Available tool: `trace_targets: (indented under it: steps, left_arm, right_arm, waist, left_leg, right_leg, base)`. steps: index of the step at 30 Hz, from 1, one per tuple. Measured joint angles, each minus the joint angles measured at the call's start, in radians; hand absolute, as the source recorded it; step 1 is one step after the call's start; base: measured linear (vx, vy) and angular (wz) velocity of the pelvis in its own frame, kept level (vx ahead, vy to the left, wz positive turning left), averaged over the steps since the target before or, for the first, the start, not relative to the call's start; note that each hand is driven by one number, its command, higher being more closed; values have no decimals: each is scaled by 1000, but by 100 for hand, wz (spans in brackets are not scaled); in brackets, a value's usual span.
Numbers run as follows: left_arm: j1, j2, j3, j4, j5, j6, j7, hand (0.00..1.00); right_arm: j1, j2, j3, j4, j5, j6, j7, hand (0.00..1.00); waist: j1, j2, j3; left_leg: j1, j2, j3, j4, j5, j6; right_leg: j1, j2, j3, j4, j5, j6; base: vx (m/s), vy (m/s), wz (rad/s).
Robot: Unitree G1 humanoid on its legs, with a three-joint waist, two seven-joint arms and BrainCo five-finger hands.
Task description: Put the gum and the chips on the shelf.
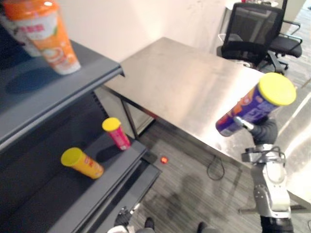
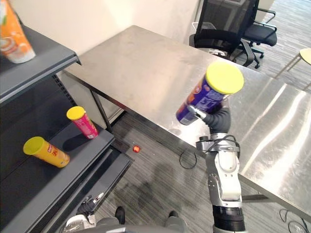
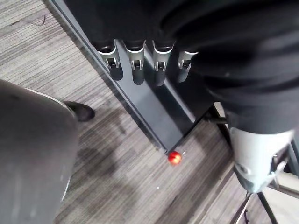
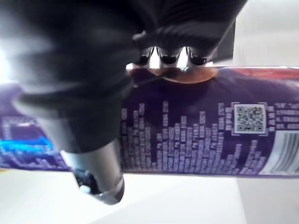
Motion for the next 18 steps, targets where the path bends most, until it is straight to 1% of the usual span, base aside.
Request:
trace_targets:
  steps: [1, 2, 3, 4, 5, 6, 7, 8, 9, 10, 11, 12, 13, 14, 15, 16, 17, 18]
  left_arm:
    - [0, 0, 2, 0, -16, -1, -2, 0]
    - [-1, -5, 14, -2, -32, 0, -4, 0]
    - [-1, -11, 22, -2, -38, -1, -3, 0]
    - [-2, -13, 22, -3, -46, -2, -3, 0]
    - [-2, -18, 28, -5, -60, -1, -3, 0]
    - [-2, -17, 44, -3, -64, -1, -2, 0]
    - [-1, -16, 62, 7, -67, 3, 0, 0]
    - [-1, -17, 73, 16, -72, 4, 1, 0]
    - [0, -17, 102, 21, -74, 4, 2, 0]
    - [30, -23, 110, 23, -73, 11, 4, 0]
    - [53, -29, 110, 20, -73, 12, 4, 0]
    - [72, -41, 104, 3, -71, 11, 2, 0]
    - [78, -34, 113, -10, -70, 9, -1, 0]
    - [78, -36, 130, -6, -70, 13, 0, 0]
    - [100, -38, 147, 2, -70, 19, 0, 0]
    - [117, -44, 149, 1, -69, 19, -2, 0]
    - [122, -47, 149, 1, -69, 19, -4, 0]
    - [125, -55, 158, 2, -69, 20, -7, 0]
  right_arm:
    - [-3, 5, 13, 0, 4, 0, 1, 100]
    - [-10, 23, 25, 3, 19, 0, 4, 100]
    - [-14, 37, 28, 10, 19, 0, 5, 100]
    - [-17, 34, 30, 16, 18, 0, 4, 100]
    - [-27, 26, 32, 28, 18, 0, 2, 100]
    - [-28, 26, 33, 34, 17, 1, -4, 100]
    - [-31, 25, 29, 34, 16, 1, -6, 100]
    - [-34, 24, 21, 35, 16, 0, -7, 100]
    - [-55, 22, 0, 43, 16, 0, -11, 100]
    - [-72, 19, -15, 47, 15, 1, -20, 100]
    - [-74, 17, -20, 47, 15, -2, -26, 100]
    - [-72, 14, -43, 42, 14, -16, -36, 100]
    - [-71, 19, -81, 43, 13, -18, -44, 100]
    - [-72, 26, -90, 44, 12, -18, -44, 100]
    - [-64, 37, -97, 43, 12, -19, -44, 100]
    - [-43, 35, -104, 43, 12, -19, -44, 100]
    - [-30, 32, -107, 43, 12, -19, -44, 100]
    - [-8, 33, -126, 42, 12, -18, -45, 100]
  waist:
    - [1, 3, 2]
    - [1, 14, 10]
    - [3, 22, 15]
    - [5, 28, 18]
    - [16, 44, 28]
    - [28, 58, 35]
    - [29, 49, 31]
    - [31, 44, 32]
    - [33, 52, 37]
    - [37, 70, 31]
    - [43, 86, 25]
    - [21, 95, 23]
    - [24, 80, 18]
    - [30, 81, 18]
    - [33, 79, 19]
    - [24, 78, 19]
    - [21, 80, 19]
    - [16, 94, 13]
  left_leg:
    - [-18, 2, -22, 14, 0, 0]
    - [-57, 16, -68, 33, 5, -8]
    - [-87, 18, -122, 31, 26, -20]
    - [-100, 20, -144, 22, 41, -24]
    - [-111, 33, -164, -13, 42, -16]
    - [-111, 51, -125, -53, 31, 8]
    - [-118, 76, -31, -79, -7, 91]
    - [-129, 89, 28, -68, -17, 121]
    - [-176, 119, 152, 41, -7, 150]
    - [-185, 141, 262, 175, 26, 187]
    - [-174, 145, 300, 187, 62, 173]
    - [-186, 124, 325, 120, 158, 129]
    - [-164, 90, 316, 2, 227, 127]
    - [-161, 98, 339, 33, 187, 134]
    - [-154, 125, 384, 143, 81, 122]
    - [-122, 141, 400, 179, 28, 80]
    - [-100, 147, 410, 169, 18, 65]
    - [-72, 157, 409, 131, 2, 39]
  right_leg:
    - [0, 4, -17, -1, -3, -3]
    - [1, 16, -61, -1, -5, -8]
    - [1, 25, -113, 2, -9, -15]
    - [-1, 29, -142, 10, -17, -26]
    - [-8, 39, -183, 34, -32, -48]
    - [-4, 46, -217, 27, -37, -54]
    - [11, 58, -253, -13, -28, -68]
    - [15, 47, -282, -38, -20, -78]
    - [8, 29, -339, -26, -21, -86]
    - [-2, 16, -367, 12, -24, -89]
    - [-4, 24, -380, 32, -29, -88]
    - [-6, 15, -423, 34, -40, -89]
    - [-2, 2, -464, -18, -30, -95]
    - [-3, 2, -493, -26, -22, -102]
    - [-1, -5, -527, -14, -12, -98]
    - [4, -15, -563, 3, -13, -99]
    - [10, -18, -582, 10, -12, -99]
    - [16, -23, -621, 27, -12, -99]
  base:
    - [-123, -73, 84]
    - [-195, -127, 106]
    - [-213, -139, 118]
    - [-242, -148, 118]
    - [-171, -100, 99]
    - [-175, -147, 125]
    - [-118, -134, 113]
    - [-163, -123, 128]
    - [-123, -71, 101]
    - [-75, -55, 85]
    - [-16, -57, 118]
    - [-83, -37, 134]
    - [-116, -10, 135]
    - [-97, -12, 87]
    - [-39, 1, 84]
    - [-38, 14, 89]
    - [-42, 83, 100]
    - [-45, 103, 74]
